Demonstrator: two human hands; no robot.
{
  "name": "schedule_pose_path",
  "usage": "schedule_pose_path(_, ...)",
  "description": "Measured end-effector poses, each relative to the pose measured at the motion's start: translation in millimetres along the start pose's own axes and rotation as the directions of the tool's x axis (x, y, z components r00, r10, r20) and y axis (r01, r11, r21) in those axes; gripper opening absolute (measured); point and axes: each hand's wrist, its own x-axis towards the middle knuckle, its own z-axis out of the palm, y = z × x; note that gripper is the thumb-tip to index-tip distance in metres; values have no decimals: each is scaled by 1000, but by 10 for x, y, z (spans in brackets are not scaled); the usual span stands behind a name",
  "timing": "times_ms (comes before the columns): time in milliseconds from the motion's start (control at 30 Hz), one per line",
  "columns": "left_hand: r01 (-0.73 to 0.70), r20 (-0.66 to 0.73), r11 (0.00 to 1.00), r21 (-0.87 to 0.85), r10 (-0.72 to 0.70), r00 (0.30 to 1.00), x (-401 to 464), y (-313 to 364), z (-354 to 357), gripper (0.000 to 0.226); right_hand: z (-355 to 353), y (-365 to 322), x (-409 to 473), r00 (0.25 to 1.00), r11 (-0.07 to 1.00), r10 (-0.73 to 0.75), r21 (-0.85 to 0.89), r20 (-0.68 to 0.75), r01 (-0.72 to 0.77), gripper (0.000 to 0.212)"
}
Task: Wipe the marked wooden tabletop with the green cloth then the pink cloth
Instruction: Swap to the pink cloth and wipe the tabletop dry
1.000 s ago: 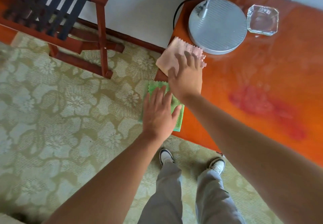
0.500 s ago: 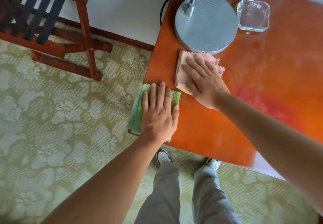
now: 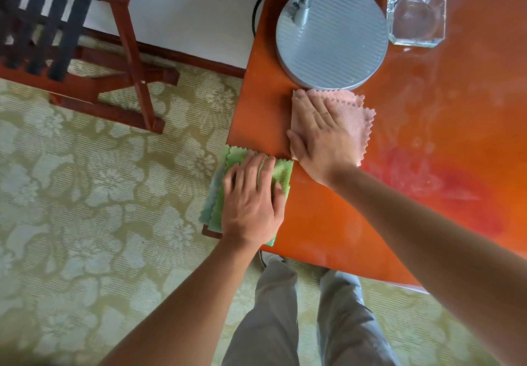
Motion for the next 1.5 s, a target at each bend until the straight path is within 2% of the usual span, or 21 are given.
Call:
schedule_pose_path(100, -9, -8, 1000, 1, 9, 1000, 3, 1, -15, 42, 2, -11, 9, 1000, 999, 9, 32, 1, -9, 63)
schedule_pose_path(233, -6, -10, 1000, -3, 6, 1000, -12, 9, -26, 35, -86, 47, -39, 999, 975, 31, 221, -22, -26, 55)
schedule_pose_path(333, -7, -19, 1000, -3, 7, 1000, -21, 7, -20, 34, -107, 168, -126, 986, 996, -16, 83, -163, 30, 40)
schedule_pose_path(500, -5, -22, 1000, -13, 4, 1000, -22, 22, -10, 33, -88, 187, -210, 997, 998, 65, -10, 37, -65, 57)
schedule_pose_path(667, -6, -38, 1000, -9, 6, 999, -33, 19, 13, 34, -61, 113, -435, 987, 988, 155, 4, 42, -155, 58)
schedule_pose_path(967, -4, -34, 1000, 6, 4, 999, -17, 17, -9, 35, 101, -379, -1253, 987, 995, 98, -36, 130, -94, 58)
schedule_pose_path(1133, 22, 35, 1000, 20, -22, 999, -3, 4, -37, 38, 226, -618, -1592, 988, 995, 93, -46, 125, -88, 56)
schedule_pose_path(1333, 18, 36, 999, 27, -19, 999, -17, -6, -27, 38, 263, -542, -1531, 983, 993, 100, -83, 152, -88, 62)
schedule_pose_path(1500, 13, 11, 1000, 16, -13, 1000, -19, -13, -15, 37, 236, -378, -1103, 973, 977, 193, -117, 128, -179, 64)
